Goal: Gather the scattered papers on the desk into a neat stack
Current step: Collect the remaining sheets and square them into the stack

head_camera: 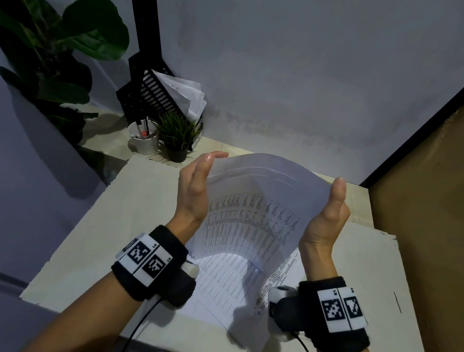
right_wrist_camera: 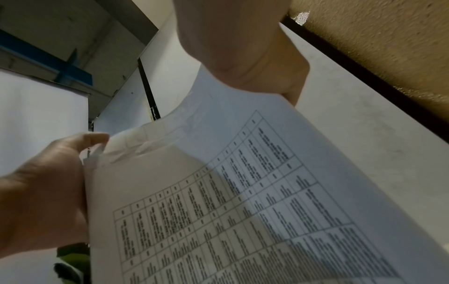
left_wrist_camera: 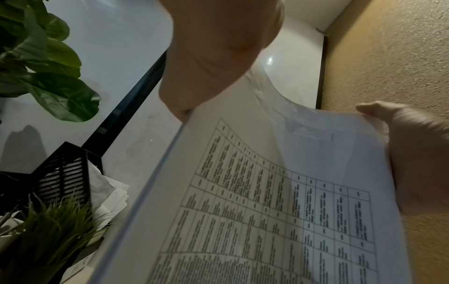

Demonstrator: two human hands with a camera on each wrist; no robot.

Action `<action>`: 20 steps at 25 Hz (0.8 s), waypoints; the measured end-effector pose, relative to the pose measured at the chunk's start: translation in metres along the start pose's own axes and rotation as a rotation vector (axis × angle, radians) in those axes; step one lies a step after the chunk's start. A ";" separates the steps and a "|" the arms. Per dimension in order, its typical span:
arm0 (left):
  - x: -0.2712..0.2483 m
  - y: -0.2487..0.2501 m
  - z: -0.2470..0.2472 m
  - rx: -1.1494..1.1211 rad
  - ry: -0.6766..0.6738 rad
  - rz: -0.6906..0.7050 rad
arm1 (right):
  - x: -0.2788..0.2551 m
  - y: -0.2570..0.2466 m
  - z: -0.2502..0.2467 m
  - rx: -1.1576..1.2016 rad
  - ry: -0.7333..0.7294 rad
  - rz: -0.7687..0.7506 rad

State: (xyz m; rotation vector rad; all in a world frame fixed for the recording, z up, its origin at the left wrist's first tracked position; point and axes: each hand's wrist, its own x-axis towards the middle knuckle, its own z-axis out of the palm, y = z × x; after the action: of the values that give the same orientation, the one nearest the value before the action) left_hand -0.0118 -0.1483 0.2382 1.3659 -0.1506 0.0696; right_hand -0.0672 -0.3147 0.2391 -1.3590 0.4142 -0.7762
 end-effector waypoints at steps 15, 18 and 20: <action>-0.006 -0.034 -0.022 0.120 -0.276 -0.057 | 0.001 0.028 -0.030 -0.108 -0.349 0.082; -0.003 -0.039 -0.025 0.202 -0.261 -0.258 | -0.003 0.036 -0.034 -0.175 -0.350 0.169; 0.001 -0.034 -0.026 0.190 -0.266 -0.213 | 0.001 0.034 -0.034 -0.153 -0.326 0.137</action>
State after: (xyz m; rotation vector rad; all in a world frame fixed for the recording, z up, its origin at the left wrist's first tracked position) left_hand -0.0049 -0.1296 0.2005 1.5706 -0.2240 -0.2836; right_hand -0.0811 -0.3384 0.1998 -1.5521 0.3085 -0.4062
